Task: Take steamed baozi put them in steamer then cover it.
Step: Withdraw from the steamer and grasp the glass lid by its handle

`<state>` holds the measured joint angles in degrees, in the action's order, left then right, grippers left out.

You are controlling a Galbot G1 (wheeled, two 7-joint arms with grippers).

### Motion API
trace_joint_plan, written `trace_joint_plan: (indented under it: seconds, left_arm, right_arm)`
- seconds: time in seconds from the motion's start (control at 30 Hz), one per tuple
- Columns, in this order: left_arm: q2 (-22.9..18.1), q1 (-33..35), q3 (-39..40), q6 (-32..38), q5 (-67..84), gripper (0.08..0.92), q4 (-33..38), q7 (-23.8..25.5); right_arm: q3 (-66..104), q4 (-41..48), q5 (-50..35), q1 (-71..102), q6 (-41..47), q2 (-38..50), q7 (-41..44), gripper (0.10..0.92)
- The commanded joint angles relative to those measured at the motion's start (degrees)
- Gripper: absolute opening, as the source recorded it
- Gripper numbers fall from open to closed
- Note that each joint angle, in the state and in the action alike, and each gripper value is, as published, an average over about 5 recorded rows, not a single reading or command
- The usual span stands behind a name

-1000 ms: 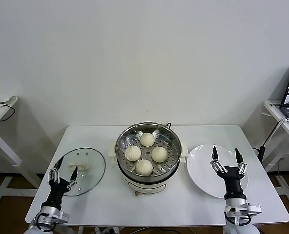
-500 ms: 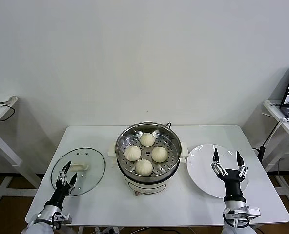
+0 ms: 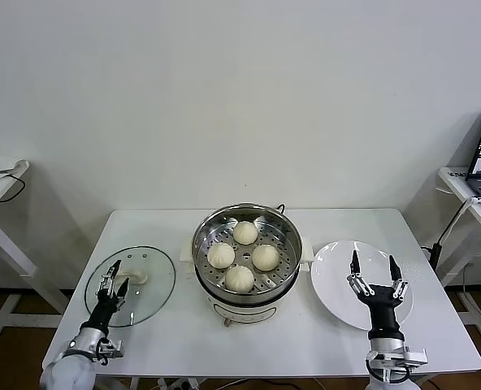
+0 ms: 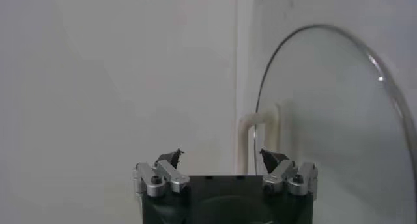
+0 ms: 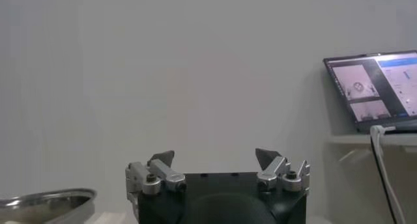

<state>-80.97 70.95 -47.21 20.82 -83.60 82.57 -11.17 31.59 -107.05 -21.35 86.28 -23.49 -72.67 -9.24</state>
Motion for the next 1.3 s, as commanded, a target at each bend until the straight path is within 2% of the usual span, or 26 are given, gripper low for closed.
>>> trace_joint_plan:
  seconds: [0.03, 0.37, 0.47, 0.7, 1.0, 1.17, 1.3]
  left_arm:
    - [0.0, -5.02, 0.41, -0.56, -2.12, 0.823, -4.72, -0.88]
    - [-0.02, -6.94, 0.98, -0.78, -2.19, 0.823, -7.76, -2.41]
    - [-0.06, -7.05, 1.13, -0.78, -2.32, 0.797, -8.75, -2.93]
    - [-0.35, -7.2, 0.93, -0.58, -2.98, 0.61, -10.16, -3.85]
    - [-0.6, -6.82, 0.62, -0.26, -2.83, 0.351, -8.12, -4.87]
    - [-0.82, -5.56, 0.33, -0.51, -2.55, 0.214, -3.07, -4.92]
    - [-0.67, -3.25, -0.17, -1.7, -1.9, 0.187, 3.04, -4.0]
  right_arm:
    - [-0.22, 0.25, 0.56, 0.12, -0.2, -0.15, -0.04, 0.823]
    - [-0.36, 1.3, 1.6, 0.05, -0.58, -0.29, 0.05, 0.823]
    - [-0.54, 1.71, 1.82, -0.03, -0.75, -0.36, 0.1, 0.823]
    - [-0.96, 2.36, 2.12, -0.32, -1.13, -0.31, 0.22, 0.823]
    - [-1.24, 2.54, 2.22, -0.53, -1.4, -0.23, 0.23, 0.823]
    - [-1.12, 2.44, 2.23, -0.67, -1.56, -0.2, 0.2, 0.823]
    - [-0.92, 2.32, 2.24, -0.68, -1.65, -0.07, 0.17, 0.823]
